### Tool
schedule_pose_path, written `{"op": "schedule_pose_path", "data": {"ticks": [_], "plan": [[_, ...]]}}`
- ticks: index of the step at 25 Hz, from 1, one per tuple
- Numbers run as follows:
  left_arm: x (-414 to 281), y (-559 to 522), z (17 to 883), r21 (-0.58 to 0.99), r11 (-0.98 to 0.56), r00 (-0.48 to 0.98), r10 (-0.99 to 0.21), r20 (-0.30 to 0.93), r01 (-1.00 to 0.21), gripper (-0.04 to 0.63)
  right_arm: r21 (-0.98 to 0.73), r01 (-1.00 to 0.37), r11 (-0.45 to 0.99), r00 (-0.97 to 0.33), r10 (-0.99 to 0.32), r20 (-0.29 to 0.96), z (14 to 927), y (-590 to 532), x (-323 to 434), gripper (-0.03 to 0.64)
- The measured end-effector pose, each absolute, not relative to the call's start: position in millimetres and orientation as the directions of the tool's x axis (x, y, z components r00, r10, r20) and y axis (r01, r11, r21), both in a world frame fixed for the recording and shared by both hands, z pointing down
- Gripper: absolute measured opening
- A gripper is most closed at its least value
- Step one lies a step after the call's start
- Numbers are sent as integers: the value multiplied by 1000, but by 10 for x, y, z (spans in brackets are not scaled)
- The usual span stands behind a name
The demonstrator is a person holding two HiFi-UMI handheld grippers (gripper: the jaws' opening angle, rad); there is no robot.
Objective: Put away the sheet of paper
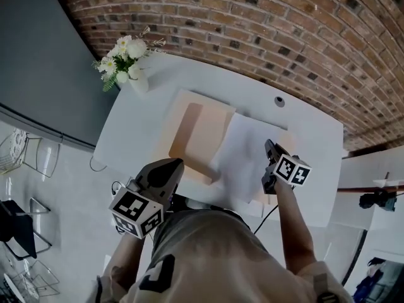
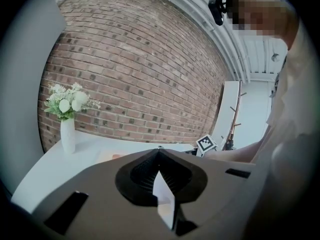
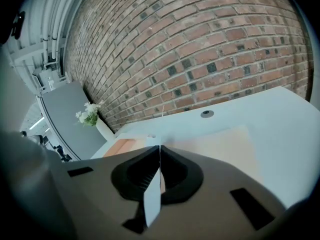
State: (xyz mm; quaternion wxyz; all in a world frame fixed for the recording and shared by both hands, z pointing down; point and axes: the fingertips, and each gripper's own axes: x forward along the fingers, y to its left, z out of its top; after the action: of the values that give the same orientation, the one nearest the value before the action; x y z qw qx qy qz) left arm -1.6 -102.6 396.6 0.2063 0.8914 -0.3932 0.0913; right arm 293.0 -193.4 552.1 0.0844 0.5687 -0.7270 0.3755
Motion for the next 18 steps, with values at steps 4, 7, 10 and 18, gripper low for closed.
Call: {"op": "schedule_pose_path", "data": {"ticks": [4,7,10,18], "plan": [[-73,-992,4046,297,-592,662,-665,345,-749,14,-470,-882,43,-339,-751,567,5621,-1959,2905,23],[-112,-968,4073,299,-585,657,-668,351,-754,14,-490,-872,11,-333,-747,575,5690,-1964,2917,23],[-147,-957,4079,298,-581,653,-671,352,-757,14,-507,-862,-14,-328,-748,577,5733,-1967,2920,23],[-228,-933,4098,305,-566,643,-680,353,-766,14,-537,-843,-15,-346,-749,564,5740,-2047,2801,23]]}}
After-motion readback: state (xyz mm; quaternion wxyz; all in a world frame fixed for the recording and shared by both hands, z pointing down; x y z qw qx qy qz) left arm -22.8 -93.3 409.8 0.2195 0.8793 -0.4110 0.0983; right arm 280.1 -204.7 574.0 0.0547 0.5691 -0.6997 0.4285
